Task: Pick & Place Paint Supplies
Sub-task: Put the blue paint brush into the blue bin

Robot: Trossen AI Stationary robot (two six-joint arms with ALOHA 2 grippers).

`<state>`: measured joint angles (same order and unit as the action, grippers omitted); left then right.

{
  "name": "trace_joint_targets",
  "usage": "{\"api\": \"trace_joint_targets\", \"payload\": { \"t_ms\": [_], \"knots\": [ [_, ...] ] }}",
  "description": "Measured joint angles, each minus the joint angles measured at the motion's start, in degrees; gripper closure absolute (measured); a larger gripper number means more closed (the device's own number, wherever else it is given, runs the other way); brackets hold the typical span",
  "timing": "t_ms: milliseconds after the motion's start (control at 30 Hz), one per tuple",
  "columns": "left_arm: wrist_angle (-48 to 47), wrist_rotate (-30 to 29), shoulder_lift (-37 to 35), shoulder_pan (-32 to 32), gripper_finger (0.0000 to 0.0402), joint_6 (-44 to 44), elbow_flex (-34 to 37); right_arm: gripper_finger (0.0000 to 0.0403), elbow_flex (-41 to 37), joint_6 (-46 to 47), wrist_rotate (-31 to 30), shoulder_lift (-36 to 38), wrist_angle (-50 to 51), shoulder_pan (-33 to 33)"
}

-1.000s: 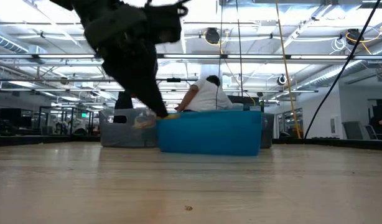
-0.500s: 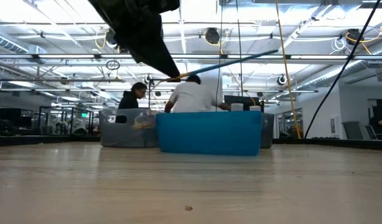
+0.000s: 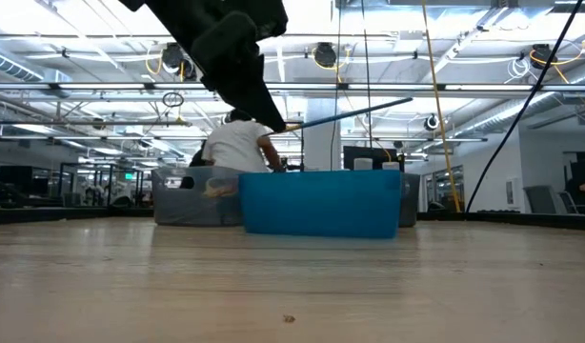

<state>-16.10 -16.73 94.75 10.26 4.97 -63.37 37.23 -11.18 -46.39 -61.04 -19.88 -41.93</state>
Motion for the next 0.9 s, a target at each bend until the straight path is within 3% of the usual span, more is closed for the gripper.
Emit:
{"api": "trace_joint_targets", "payload": {
  "t_ms": [900],
  "knots": [
    [-0.1,0.2,0.2,-3.8,0.0401,0.7,1.2,0.0232,0.0,0.0,0.0,0.0,0.0,0.0]
  ]
}}
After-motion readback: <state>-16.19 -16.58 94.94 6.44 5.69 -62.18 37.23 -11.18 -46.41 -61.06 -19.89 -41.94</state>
